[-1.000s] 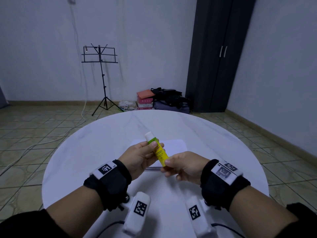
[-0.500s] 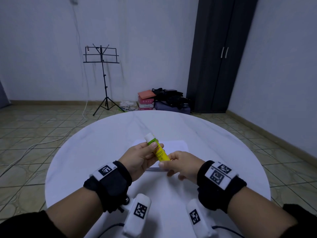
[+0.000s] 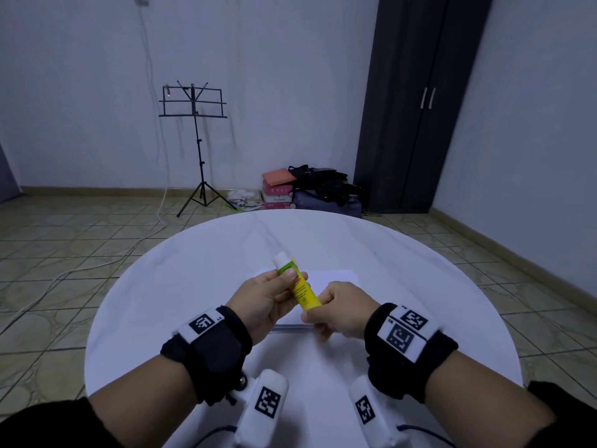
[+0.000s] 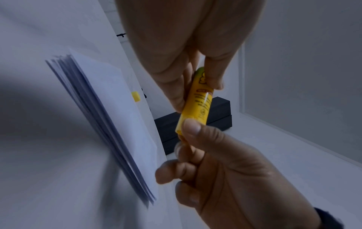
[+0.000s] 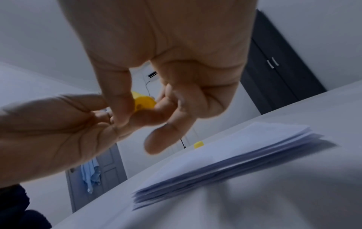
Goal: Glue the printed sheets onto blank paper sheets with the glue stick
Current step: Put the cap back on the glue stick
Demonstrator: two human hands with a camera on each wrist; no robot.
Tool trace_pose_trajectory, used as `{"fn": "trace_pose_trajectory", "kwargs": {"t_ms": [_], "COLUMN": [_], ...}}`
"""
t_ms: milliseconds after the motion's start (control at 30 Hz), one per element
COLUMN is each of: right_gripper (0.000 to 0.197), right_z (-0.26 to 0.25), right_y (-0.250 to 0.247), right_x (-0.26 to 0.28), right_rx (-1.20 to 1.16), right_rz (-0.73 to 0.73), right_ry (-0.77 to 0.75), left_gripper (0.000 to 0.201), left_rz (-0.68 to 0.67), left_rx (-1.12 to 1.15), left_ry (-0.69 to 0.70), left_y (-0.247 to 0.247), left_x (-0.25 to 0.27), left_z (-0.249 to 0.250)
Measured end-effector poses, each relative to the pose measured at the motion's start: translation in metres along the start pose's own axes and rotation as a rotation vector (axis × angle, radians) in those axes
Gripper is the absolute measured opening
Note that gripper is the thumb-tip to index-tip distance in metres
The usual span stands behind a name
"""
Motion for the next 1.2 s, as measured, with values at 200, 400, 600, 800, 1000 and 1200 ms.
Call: {"fn": "trace_pose_trajectory", "kwargs": {"t_ms": [200,400,600,800,1000,1200], "right_gripper": [0.021,0.032,0.048,0.061,0.044,0.033], "right_z": [-0.014,-0.029,-0.021,-0.011,-0.006,-0.032], "right_y": [-0.011,-0.04,-0.01,0.013,0.017,-0.011], "right_x": [-0.019,-0.092,-0.157,-0.193,-0.199,-0.165], "right_rx": [0.167,0.342,0.394,0.699,0.872,0.336], "right_rz": [-0.162,0.021,-0.06,-0.2,-0.165,0.112], "right_ry": [0.108,0.151,0.145,0.185,0.134,0.044], "left_gripper": [0.018,0.009,0.006,0.008,0.007,0.008], "left_rz": [0.103,0.212,0.237,0.214,0.188,0.138], "left_rx": [-0.06,-0.097,-0.123,-0.157,-0.168,-0.253], "left_ry": [-0.074,-0.232,-0.315,-0.329,-0.336,-0.302], "left_y": [-0.022,-0.047,-0.061,-0.065,-0.066,-0.064], "left_x": [-0.014,-0.034,-0.05,-0.054,-0.055,-0.052], "left_z": [0.004,-0.009,-0.025,-0.029,-0.032,-0.031]}}
Point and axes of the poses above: each hand's wrist, its own x-axis away from the middle knuckle, its own y-axis out of the palm, z = x × y, the point moved 4 cm from there along -x, towards the middle knuckle, and after that the axes turned 4 degrees about -y, right-handed, at the moved point
